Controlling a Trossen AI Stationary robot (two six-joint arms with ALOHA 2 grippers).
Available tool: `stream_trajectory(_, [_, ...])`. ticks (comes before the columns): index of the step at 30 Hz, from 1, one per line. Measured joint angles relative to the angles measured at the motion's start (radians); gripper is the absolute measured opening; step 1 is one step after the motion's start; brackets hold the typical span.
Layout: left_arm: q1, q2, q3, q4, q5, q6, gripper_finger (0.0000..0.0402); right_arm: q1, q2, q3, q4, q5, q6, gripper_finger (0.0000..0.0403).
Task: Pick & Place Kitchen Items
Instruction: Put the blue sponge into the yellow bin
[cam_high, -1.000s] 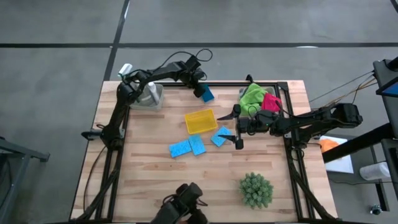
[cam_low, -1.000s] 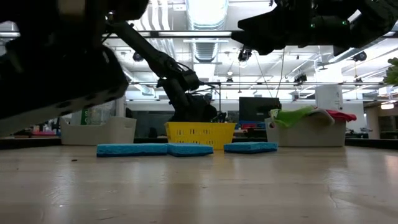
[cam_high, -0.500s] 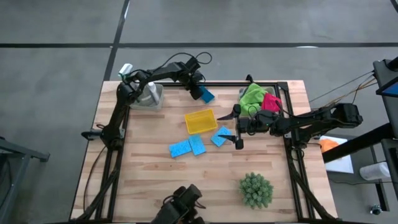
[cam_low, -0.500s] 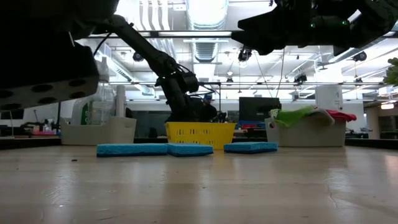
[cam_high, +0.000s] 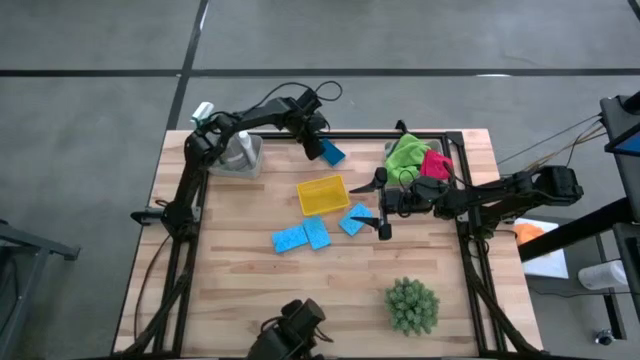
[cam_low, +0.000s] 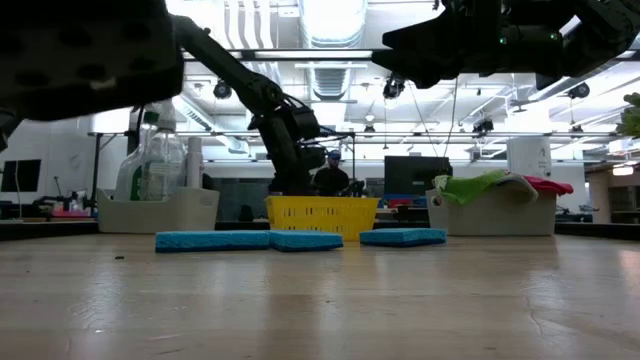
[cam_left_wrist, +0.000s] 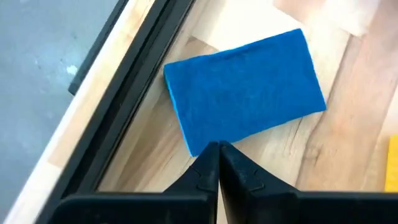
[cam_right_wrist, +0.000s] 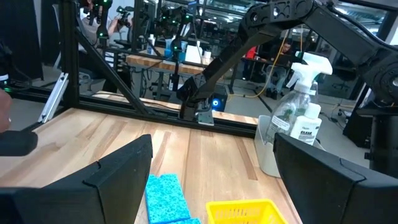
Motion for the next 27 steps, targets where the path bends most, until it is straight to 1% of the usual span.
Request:
stream_trajectory(4, [-0.023,-0.006,0.000,-0.004,-0.034,0.063,0.0014,0.000,0.000,0.000,-0.001,0.000,-0.002,0.0331])
stream_trajectory(9, [-0.056,-0.015,0.000,0.003,-0.113,0.112,0.0014,0.000,0.000,0.000,-0.007,0.000,-0.002,0.0331])
stream_trajectory(18, [-0.099,-0.021,-0.005,0.003,-0.121,0.250,0.0020,0.000,0.000,0.000,-0.008,0.000,-0.002,0.0331])
stream_trajectory(20, [-0.110,-0.021,-0.005,-0.003,-0.130,0.281,0.0036,0.000,0.000,0.000,-0.009,0.000,-0.002,0.0331])
stream_trajectory(22, [-0.120,-0.021,-0.006,-0.009,-0.164,0.311,0.0062,0.000,0.000,0.000,-0.009,0.000,-0.002,0.0331])
stream_trajectory(27, [-0.132,-0.021,-0.008,0.002,-0.292,0.376,0.0157,0.000,0.000,0.000,-0.009,0.000,-0.002,0.0331])
